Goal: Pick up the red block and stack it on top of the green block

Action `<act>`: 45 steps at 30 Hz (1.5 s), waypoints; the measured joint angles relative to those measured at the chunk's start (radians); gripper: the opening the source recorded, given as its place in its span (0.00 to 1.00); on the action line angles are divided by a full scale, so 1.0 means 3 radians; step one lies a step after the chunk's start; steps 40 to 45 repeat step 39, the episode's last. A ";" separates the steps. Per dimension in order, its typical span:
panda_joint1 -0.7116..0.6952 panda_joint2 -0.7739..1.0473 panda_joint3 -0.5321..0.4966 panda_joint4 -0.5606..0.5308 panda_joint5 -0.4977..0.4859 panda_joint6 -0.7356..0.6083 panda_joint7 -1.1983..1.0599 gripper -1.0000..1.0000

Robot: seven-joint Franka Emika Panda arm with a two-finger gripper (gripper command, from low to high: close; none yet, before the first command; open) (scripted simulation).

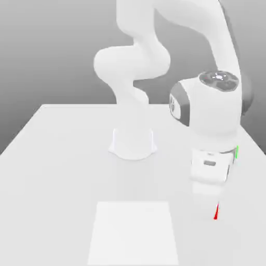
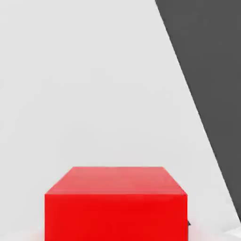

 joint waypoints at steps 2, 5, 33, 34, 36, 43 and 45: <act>0.0198 -0.0096 0.0118 -0.0070 0.0098 -0.0016 -0.0231 0.00; 0.0470 -0.0242 0.0274 -0.0176 0.0216 -0.0039 -0.0557 0.00; 0.1660 -0.0347 0.1269 -0.0856 -0.0645 0.0522 -0.1483 0.00; 0.1663 -0.0262 0.1231 -0.0856 -0.0769 0.0597 -0.1397 0.00; 0.1682 -0.0089 0.1148 -0.0857 -0.1036 0.0745 -0.1210 0.00; 0.1700 -0.0040 0.1118 -0.0857 -0.1115 0.0787 -0.1154 1.00; 0.1700 -0.0040 0.1118 -0.0857 -0.1115 0.0787 -0.1154 1.00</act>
